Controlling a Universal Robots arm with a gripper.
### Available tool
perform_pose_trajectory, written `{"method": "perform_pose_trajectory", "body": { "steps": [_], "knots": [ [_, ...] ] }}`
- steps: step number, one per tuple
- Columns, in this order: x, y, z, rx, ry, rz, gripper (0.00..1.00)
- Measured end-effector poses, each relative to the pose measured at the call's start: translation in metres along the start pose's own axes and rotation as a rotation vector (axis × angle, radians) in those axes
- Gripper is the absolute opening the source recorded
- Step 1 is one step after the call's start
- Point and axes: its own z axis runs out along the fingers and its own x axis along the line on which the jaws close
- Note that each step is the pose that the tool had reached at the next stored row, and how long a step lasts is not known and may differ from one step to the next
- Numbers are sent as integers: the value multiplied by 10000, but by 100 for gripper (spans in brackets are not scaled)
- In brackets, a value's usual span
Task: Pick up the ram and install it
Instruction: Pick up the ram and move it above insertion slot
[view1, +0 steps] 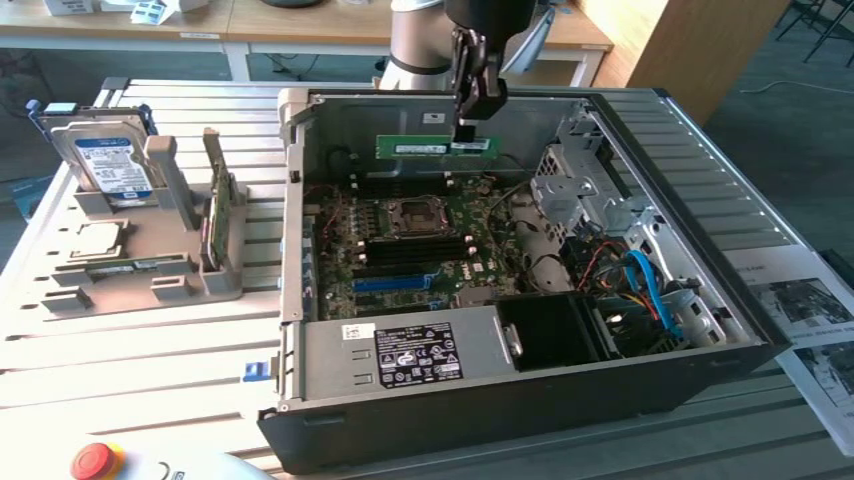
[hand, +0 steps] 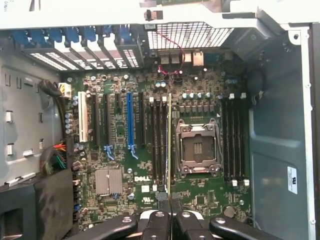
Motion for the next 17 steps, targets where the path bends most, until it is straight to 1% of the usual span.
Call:
{"method": "perform_pose_trajectory", "body": {
  "steps": [3,17],
  "knots": [
    [-17,20,2,0,1,1,12],
    [-18,21,7,1,3,-140,12]
  ]
}}
